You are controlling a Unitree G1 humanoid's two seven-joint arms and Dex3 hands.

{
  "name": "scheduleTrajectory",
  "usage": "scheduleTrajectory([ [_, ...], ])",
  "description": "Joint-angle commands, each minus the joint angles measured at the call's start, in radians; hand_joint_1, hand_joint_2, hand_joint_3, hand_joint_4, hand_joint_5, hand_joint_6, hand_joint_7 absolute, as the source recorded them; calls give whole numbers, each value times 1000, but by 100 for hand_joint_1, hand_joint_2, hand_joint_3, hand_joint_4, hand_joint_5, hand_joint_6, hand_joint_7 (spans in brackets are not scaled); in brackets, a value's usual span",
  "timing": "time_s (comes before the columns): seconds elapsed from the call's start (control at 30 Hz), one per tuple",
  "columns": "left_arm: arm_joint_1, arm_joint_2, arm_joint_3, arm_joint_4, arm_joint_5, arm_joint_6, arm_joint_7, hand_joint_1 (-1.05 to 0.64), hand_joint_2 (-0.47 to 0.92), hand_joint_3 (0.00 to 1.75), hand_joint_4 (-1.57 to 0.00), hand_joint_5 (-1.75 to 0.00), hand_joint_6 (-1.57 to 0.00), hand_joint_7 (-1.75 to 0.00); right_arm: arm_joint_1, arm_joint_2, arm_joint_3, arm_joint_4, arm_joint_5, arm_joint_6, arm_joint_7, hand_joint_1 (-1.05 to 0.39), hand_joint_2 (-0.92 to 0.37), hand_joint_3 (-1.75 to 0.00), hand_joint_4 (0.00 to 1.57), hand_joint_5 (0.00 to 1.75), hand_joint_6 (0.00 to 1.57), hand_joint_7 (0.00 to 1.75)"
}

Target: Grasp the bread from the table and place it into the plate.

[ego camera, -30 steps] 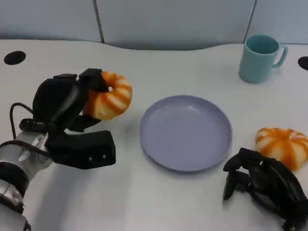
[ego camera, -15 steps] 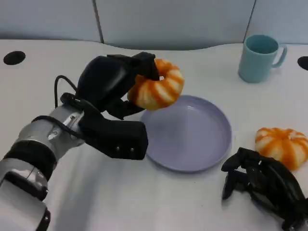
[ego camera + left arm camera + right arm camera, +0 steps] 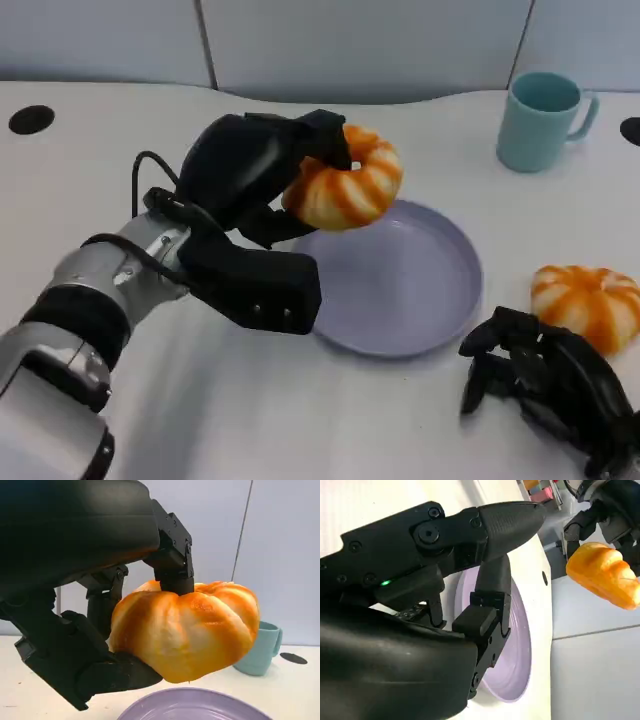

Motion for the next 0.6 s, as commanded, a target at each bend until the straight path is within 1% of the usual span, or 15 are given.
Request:
scheduleTrajectory([
  [0.03, -32, -16, -8, 26, -13, -6, -97, -23, 57, 103, -93, -175, -73, -175, 26, -4, 0, 13, 1, 24, 2, -51, -92, -22, 68, 155, 72, 112],
  [0.07, -39, -35, -14, 44, -24, -7, -165, -23, 53, 115, -94, -175, -76, -175, 26, -2, -1, 12, 8, 31, 10, -49, -92, -22, 68, 155, 72, 112],
  [0.13, -47, -54, -15, 63, -38, -8, -245, -24, 50, 123, -95, -175, -78, -175, 27, 1, -3, 11, 16, 39, 18, -48, -92, -22, 68, 155, 71, 112],
  [0.27, -47, -55, -5, 60, -44, -7, -271, -24, 49, 126, -95, -175, -78, -175, 27, 0, -3, 9, 18, 42, 20, -48, -92, -22, 67, 155, 71, 112],
  [0.6, -46, -55, -5, 57, -49, -6, -277, -24, 48, 128, -95, -175, -78, -175, 27, 0, -3, 9, 18, 42, 21, -48, -92, -22, 67, 156, 71, 112],
])
